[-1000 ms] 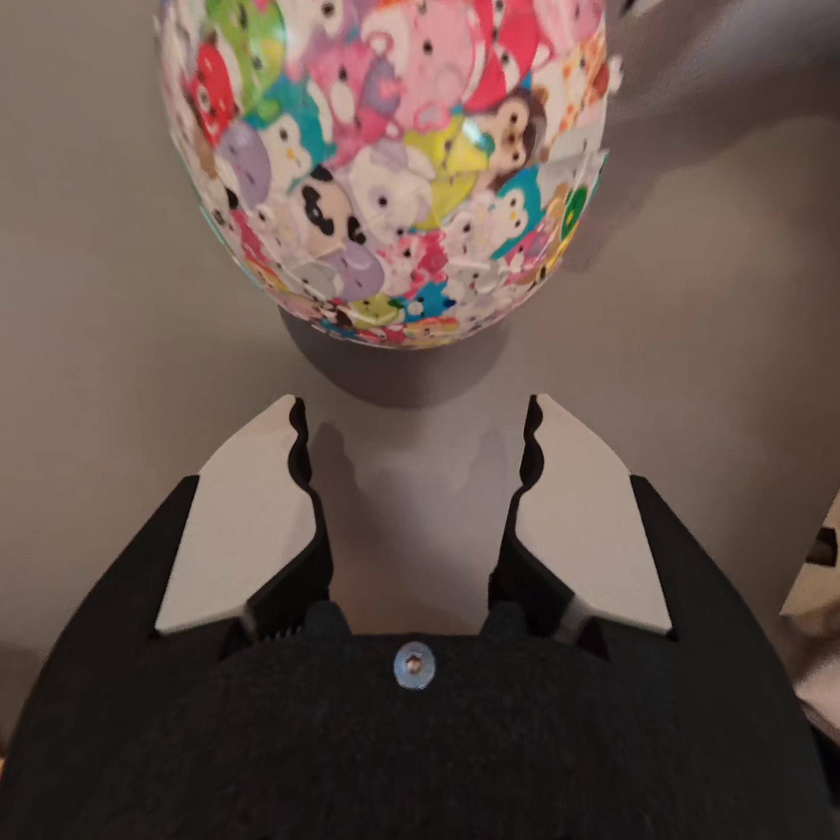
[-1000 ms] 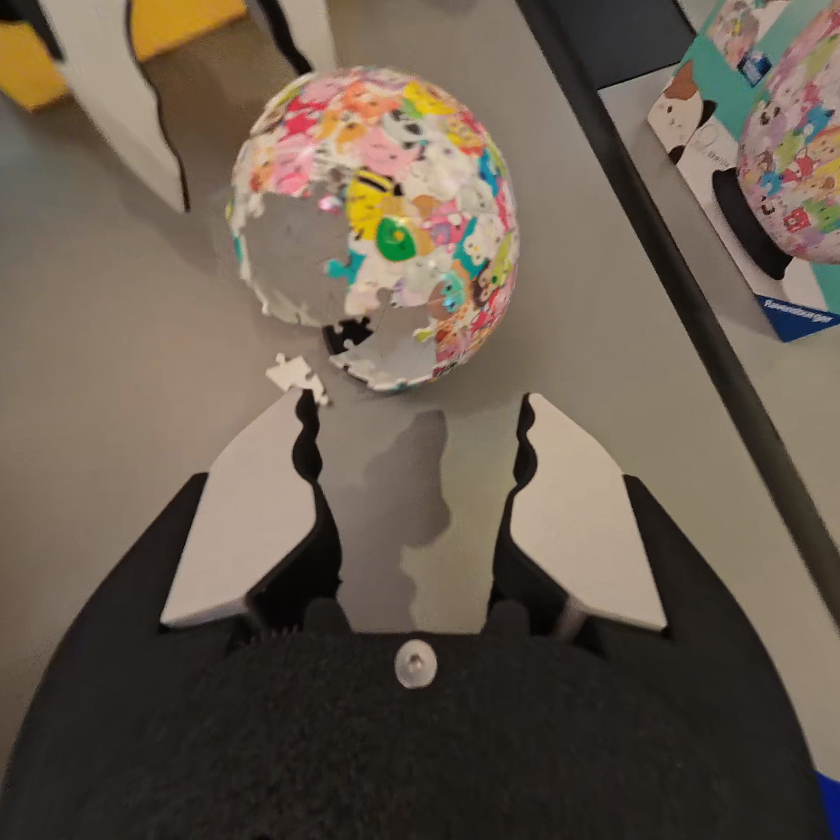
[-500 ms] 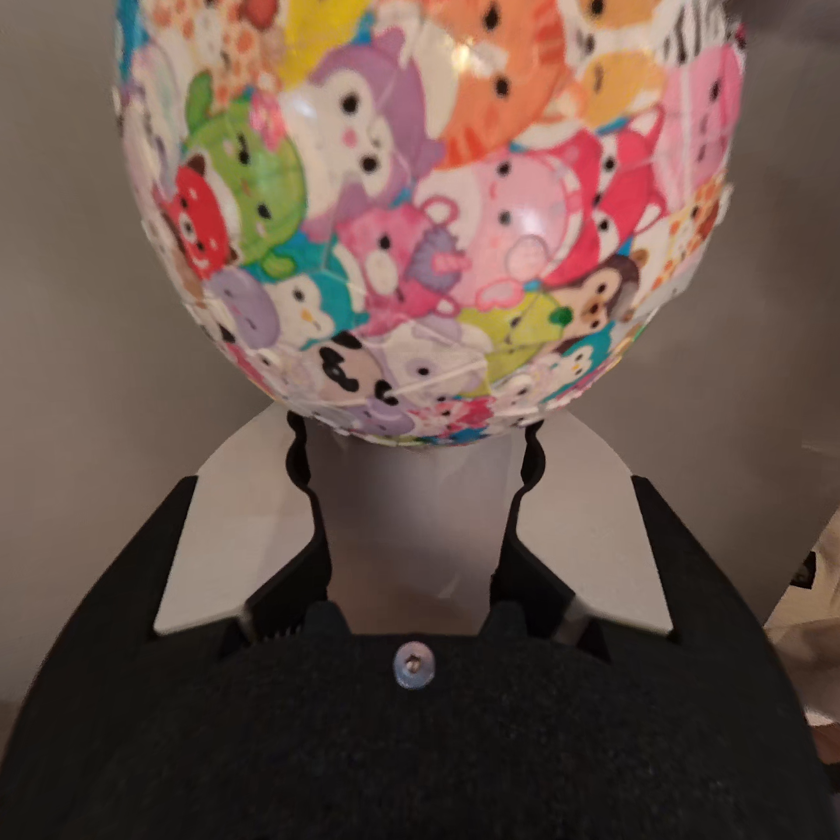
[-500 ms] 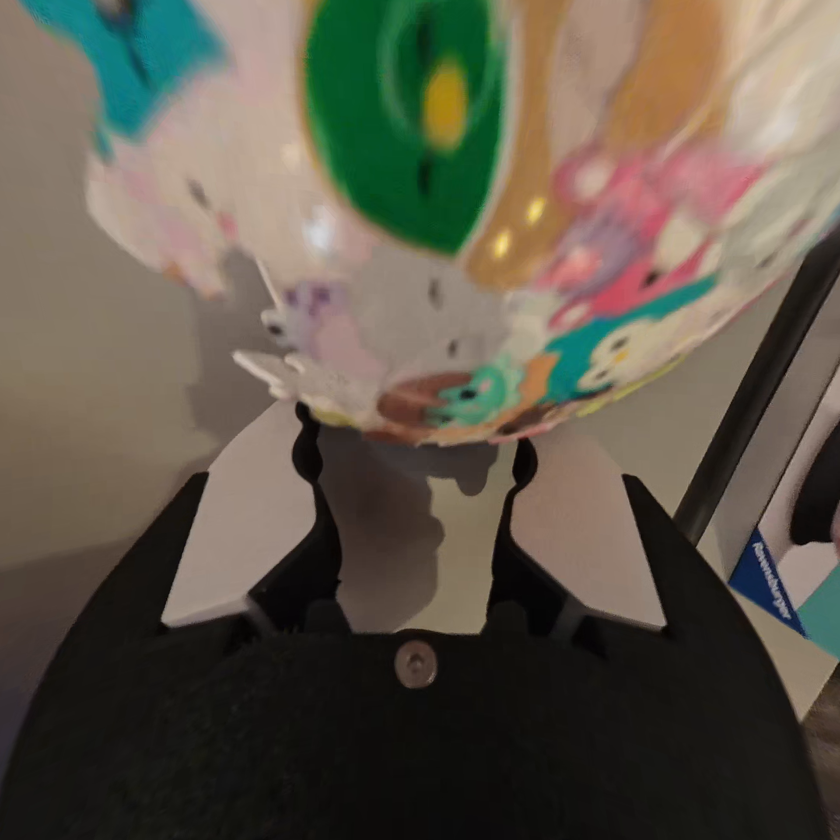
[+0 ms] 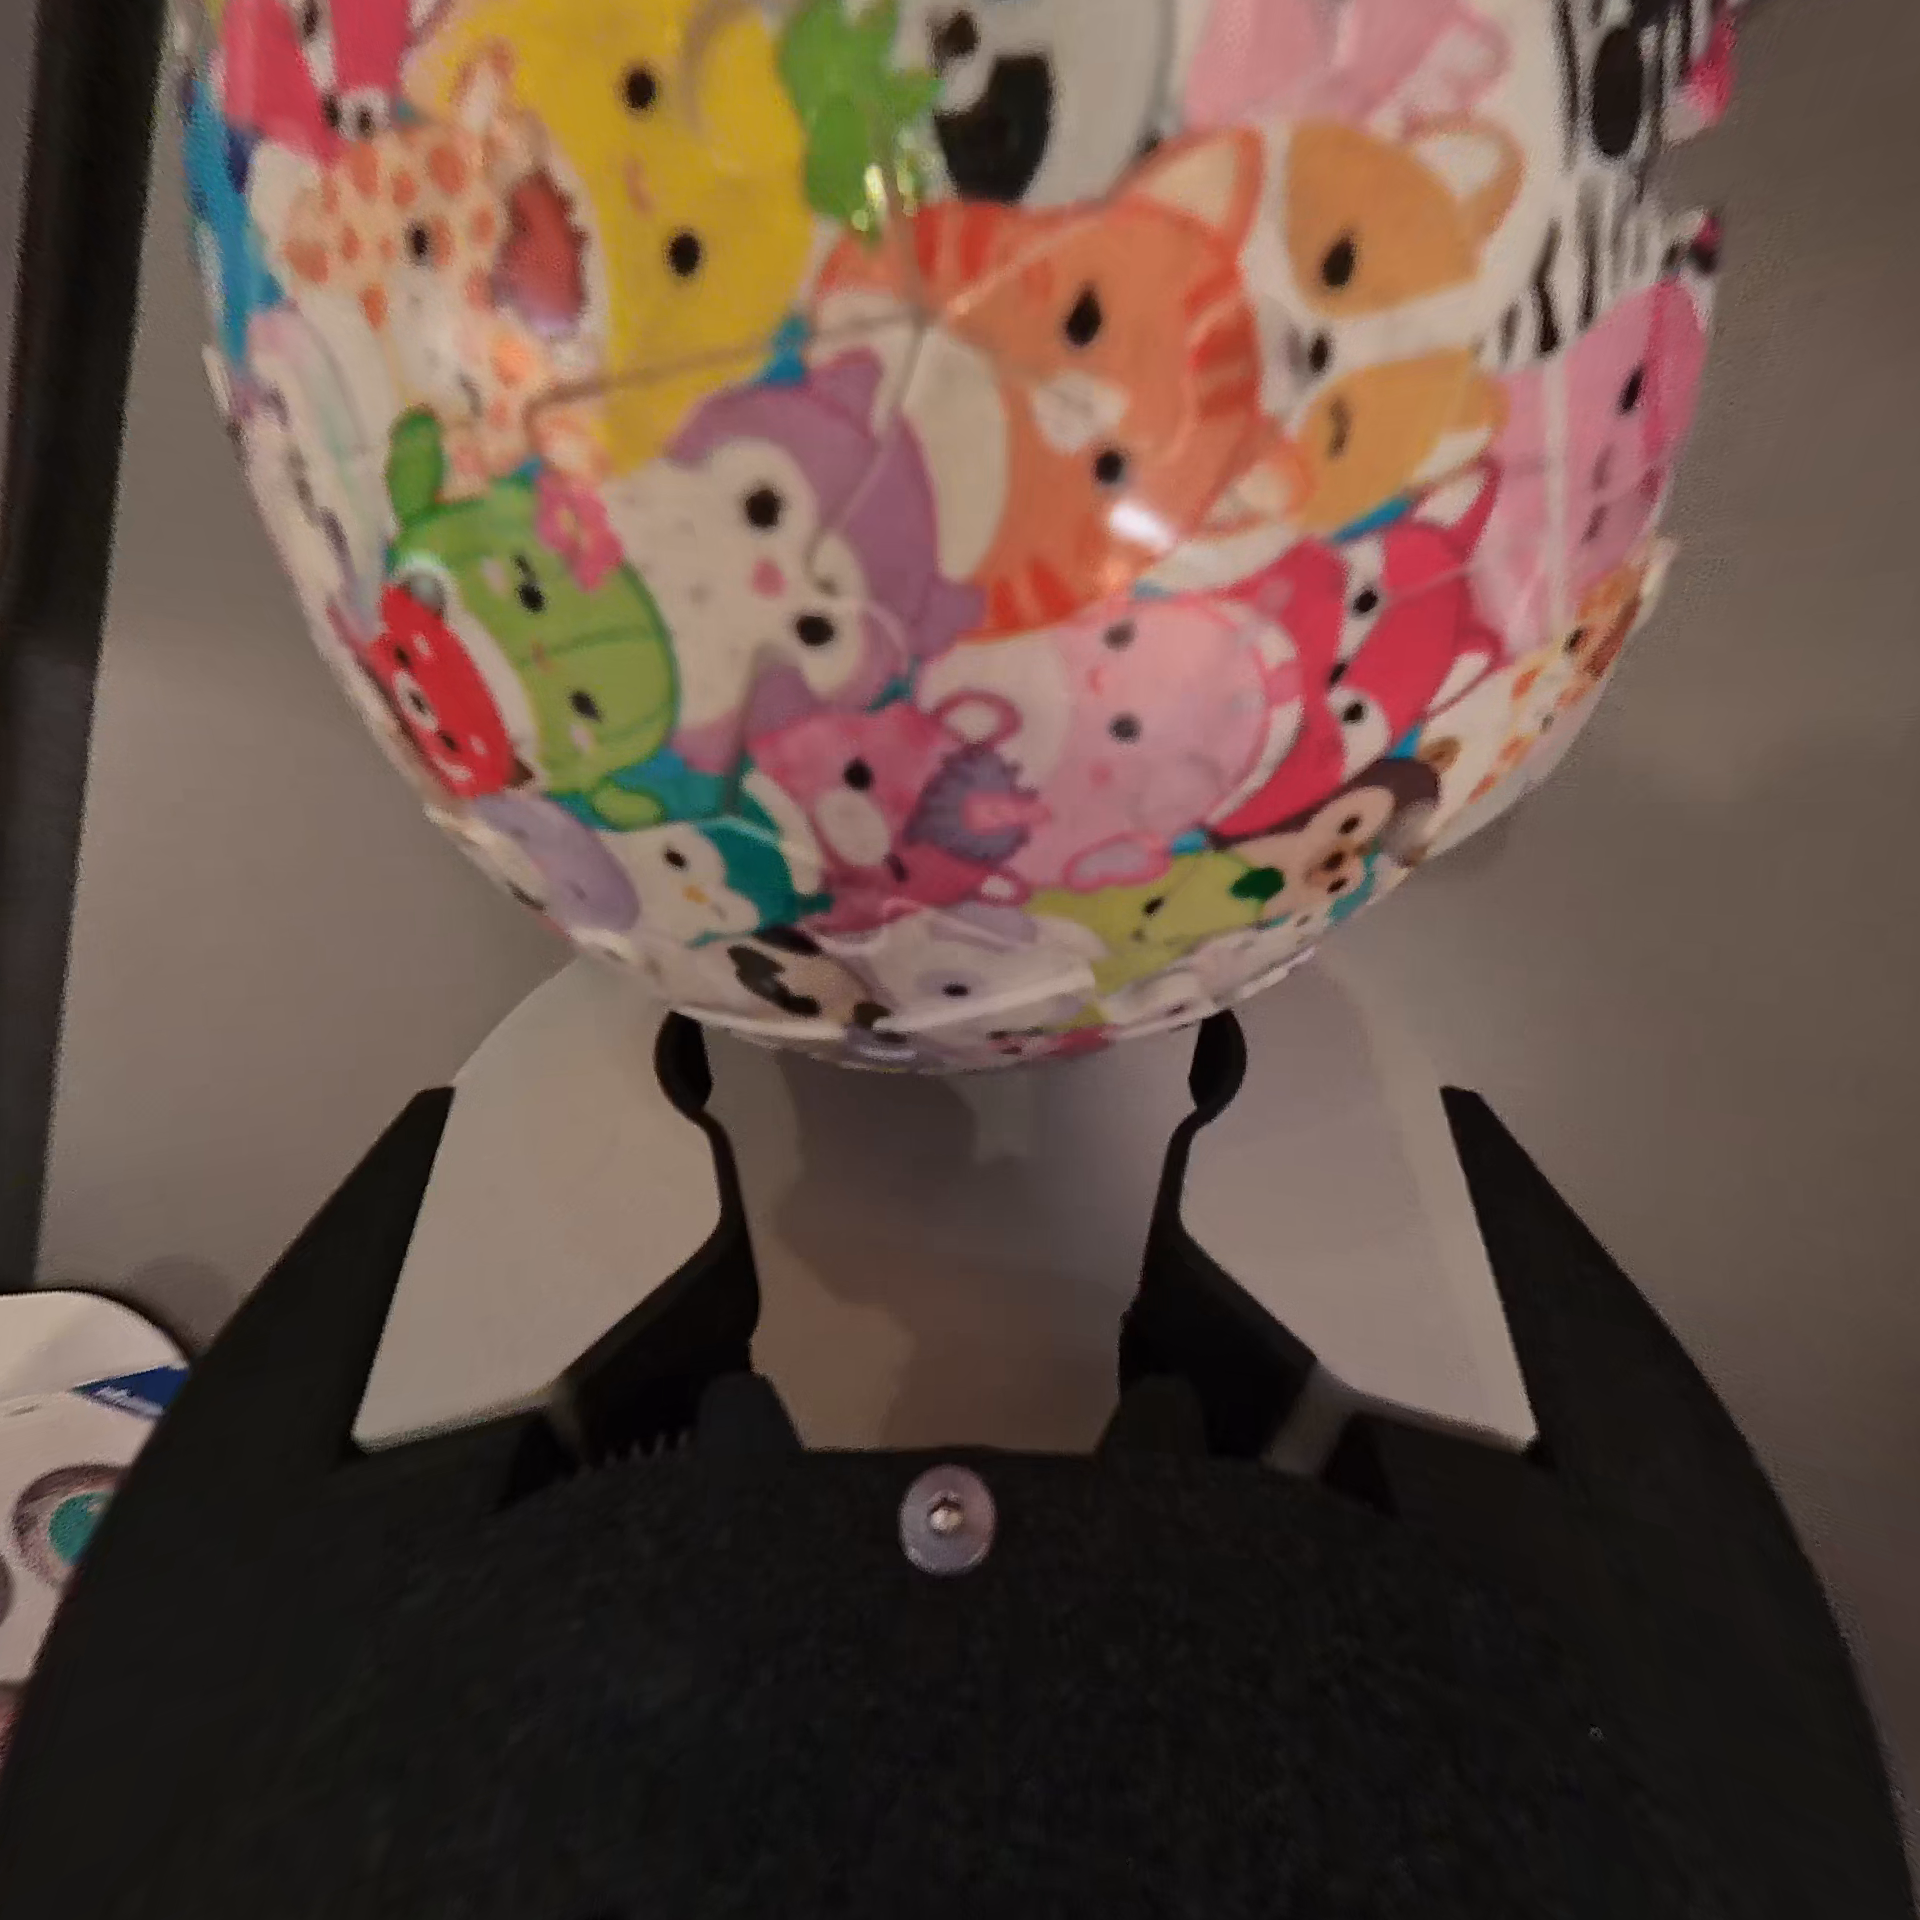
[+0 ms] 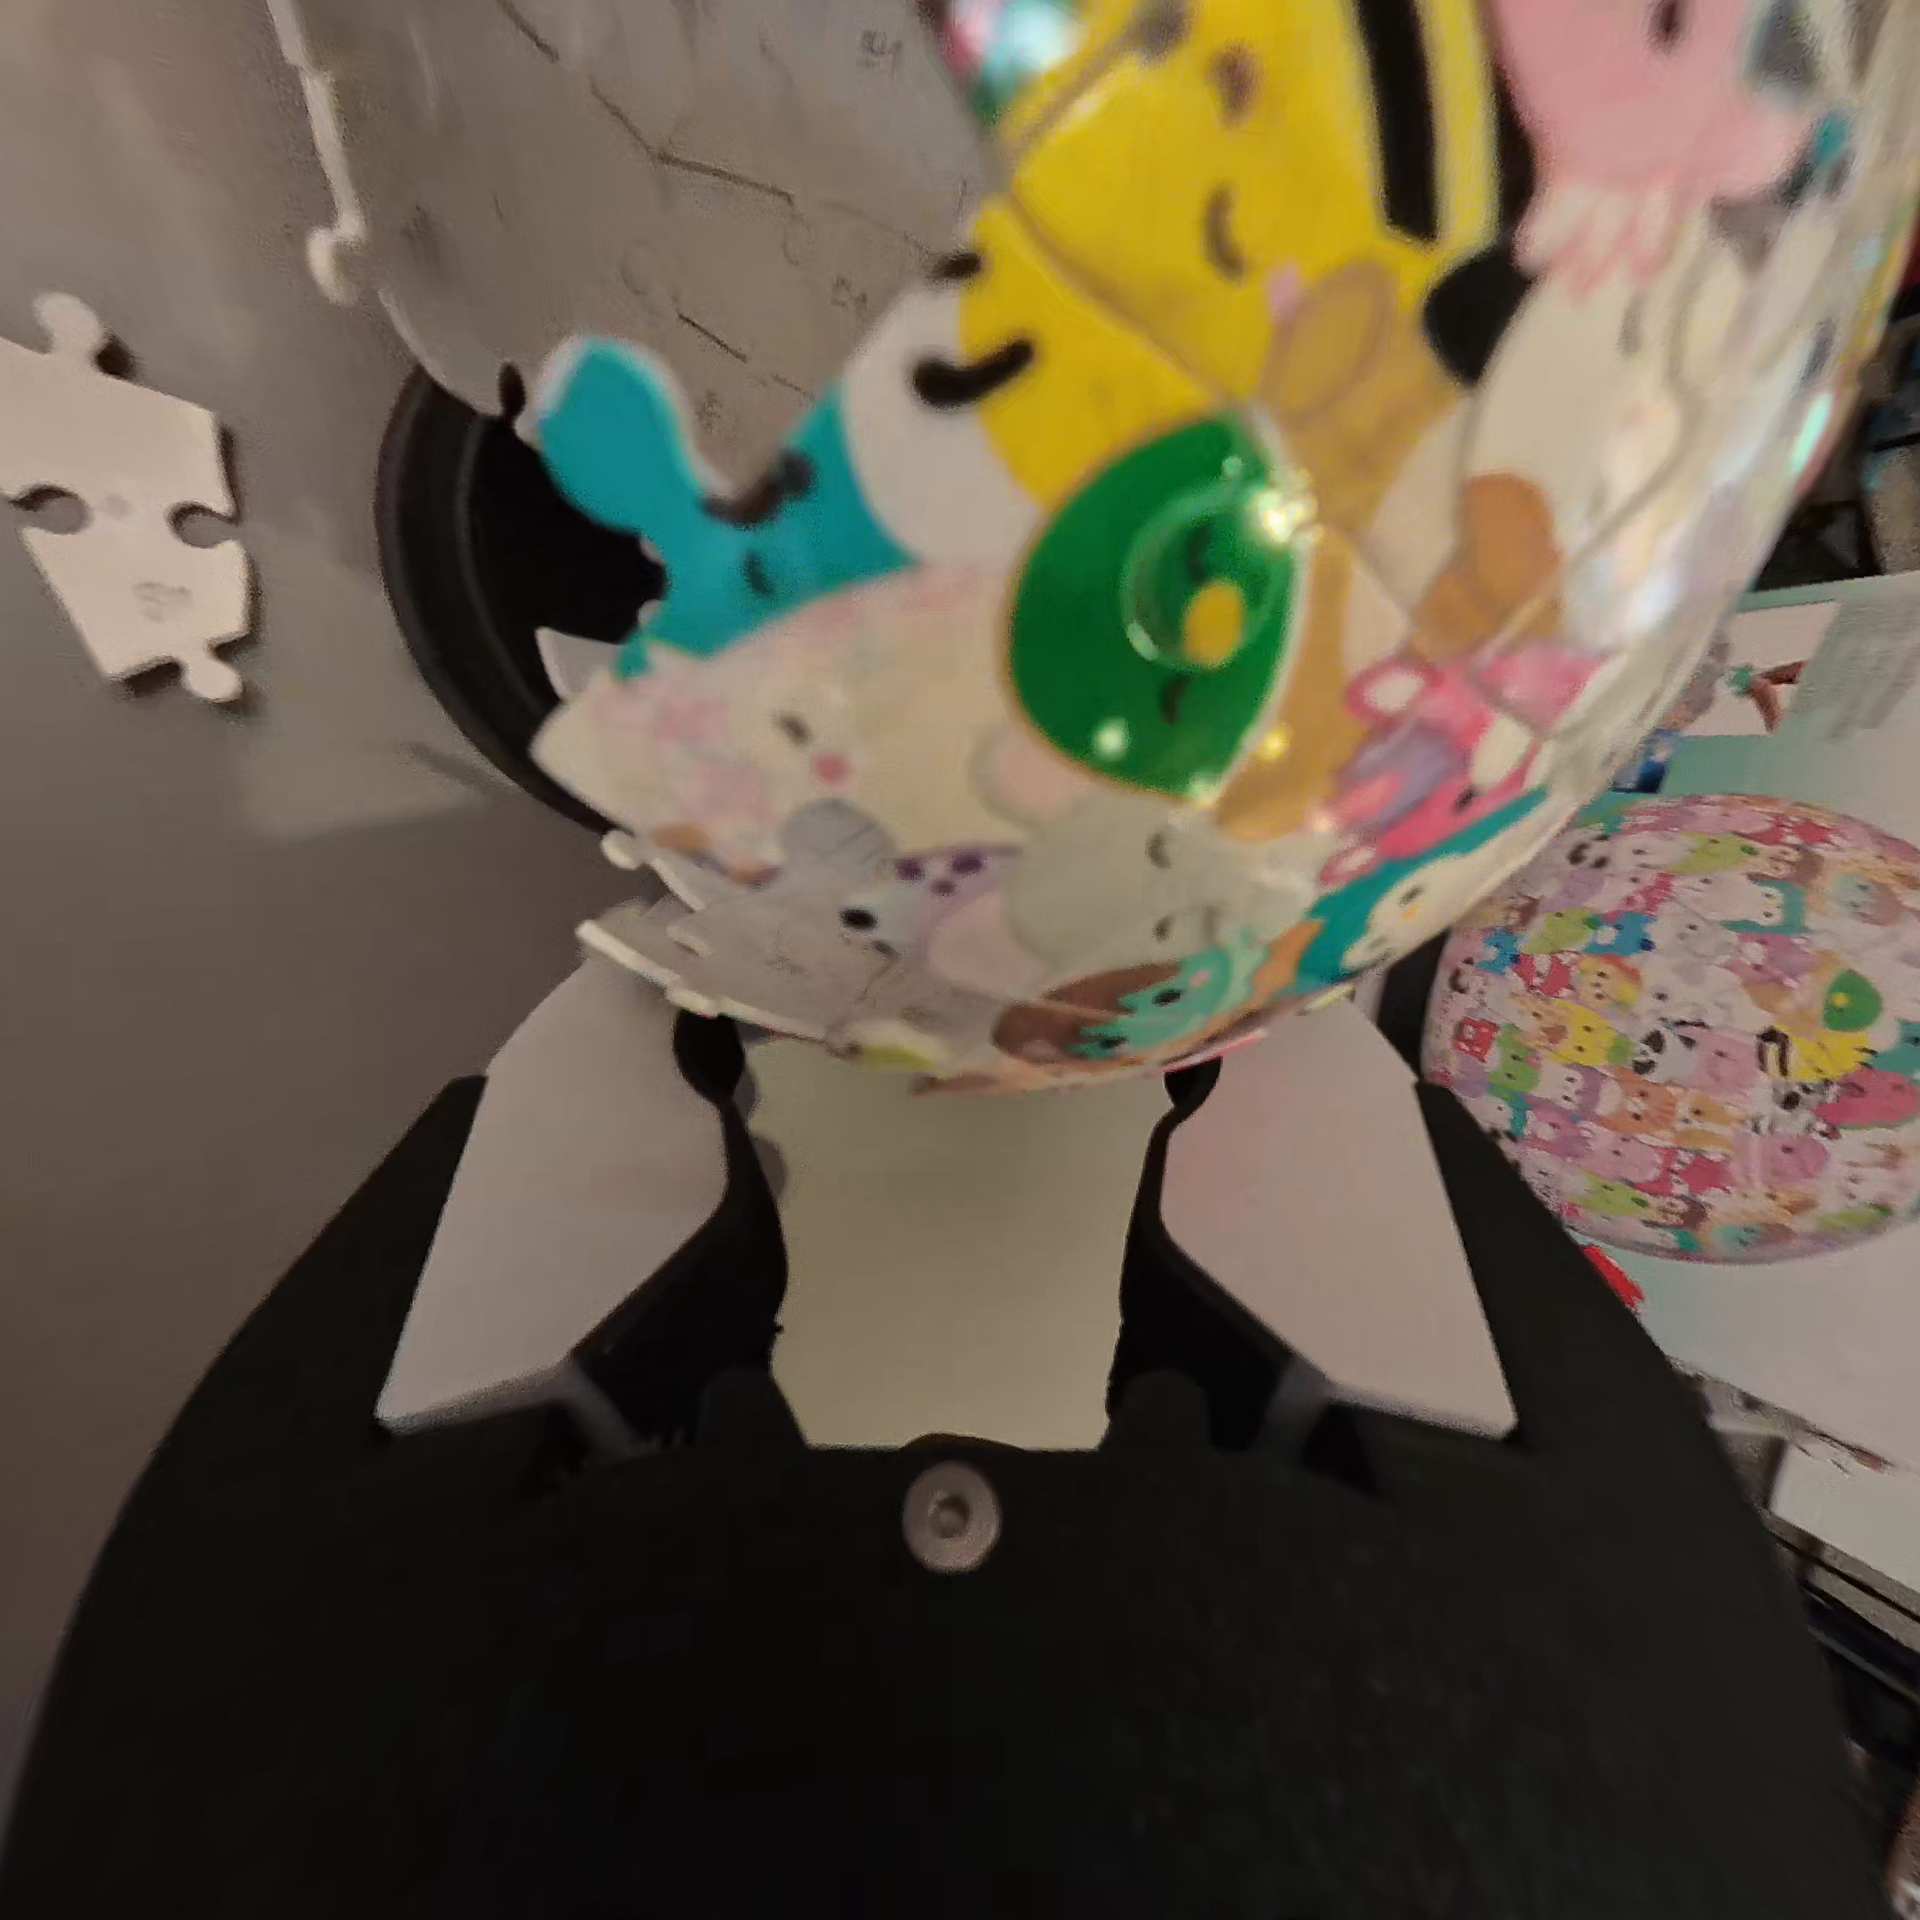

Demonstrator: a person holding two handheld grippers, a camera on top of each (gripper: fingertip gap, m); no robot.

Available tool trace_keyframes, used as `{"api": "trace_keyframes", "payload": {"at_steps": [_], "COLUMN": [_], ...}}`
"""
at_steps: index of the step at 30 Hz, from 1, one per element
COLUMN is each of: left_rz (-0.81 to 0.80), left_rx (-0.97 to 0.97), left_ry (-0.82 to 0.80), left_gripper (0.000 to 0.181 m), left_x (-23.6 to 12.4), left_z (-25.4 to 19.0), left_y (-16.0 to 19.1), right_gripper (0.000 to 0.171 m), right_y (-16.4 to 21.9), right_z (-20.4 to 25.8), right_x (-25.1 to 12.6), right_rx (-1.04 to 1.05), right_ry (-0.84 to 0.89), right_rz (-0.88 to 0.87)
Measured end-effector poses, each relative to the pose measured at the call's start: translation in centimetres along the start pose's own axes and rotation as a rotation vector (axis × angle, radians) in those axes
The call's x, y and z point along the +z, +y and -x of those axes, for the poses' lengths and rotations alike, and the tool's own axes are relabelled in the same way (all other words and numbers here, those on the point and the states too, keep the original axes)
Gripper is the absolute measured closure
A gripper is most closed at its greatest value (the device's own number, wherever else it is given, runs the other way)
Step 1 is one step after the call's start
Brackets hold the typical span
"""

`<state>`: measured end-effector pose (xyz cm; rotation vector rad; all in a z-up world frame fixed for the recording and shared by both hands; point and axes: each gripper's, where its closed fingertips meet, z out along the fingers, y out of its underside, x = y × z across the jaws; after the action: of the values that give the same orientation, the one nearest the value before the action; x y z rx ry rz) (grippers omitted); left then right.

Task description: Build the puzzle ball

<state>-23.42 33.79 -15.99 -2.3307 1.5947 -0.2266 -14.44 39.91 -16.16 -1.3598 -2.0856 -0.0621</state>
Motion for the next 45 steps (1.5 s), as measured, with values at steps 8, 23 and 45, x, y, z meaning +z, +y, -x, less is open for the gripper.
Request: {"api": "trace_keyframes", "payload": {"at_steps": [8, 23, 45], "left_rz": [-0.018, -0.185, -0.509], "left_rx": [0.053, -0.061, -0.226], "left_ry": [-0.077, -0.061, 0.211], "left_gripper": [0.091, 0.112, 0.129], "left_x": [0.7, -5.7, -6.3], "left_z": [0.2, -3.8, -21.4], "left_y": [0.7, 2.1, 4.2], "right_gripper": [0.088, 0.113, 0.153], "right_y": [0.1, -2.7, -4.1], "right_z": [0.0, 7.3, 10.2], "right_x": [0.3, -6.9, -1.4], "right_rx": [-0.031, 0.777, 0.302], "right_ry": [0.223, 0.026, -0.271], "right_rz": [0.031, -0.222, -0.368]}}
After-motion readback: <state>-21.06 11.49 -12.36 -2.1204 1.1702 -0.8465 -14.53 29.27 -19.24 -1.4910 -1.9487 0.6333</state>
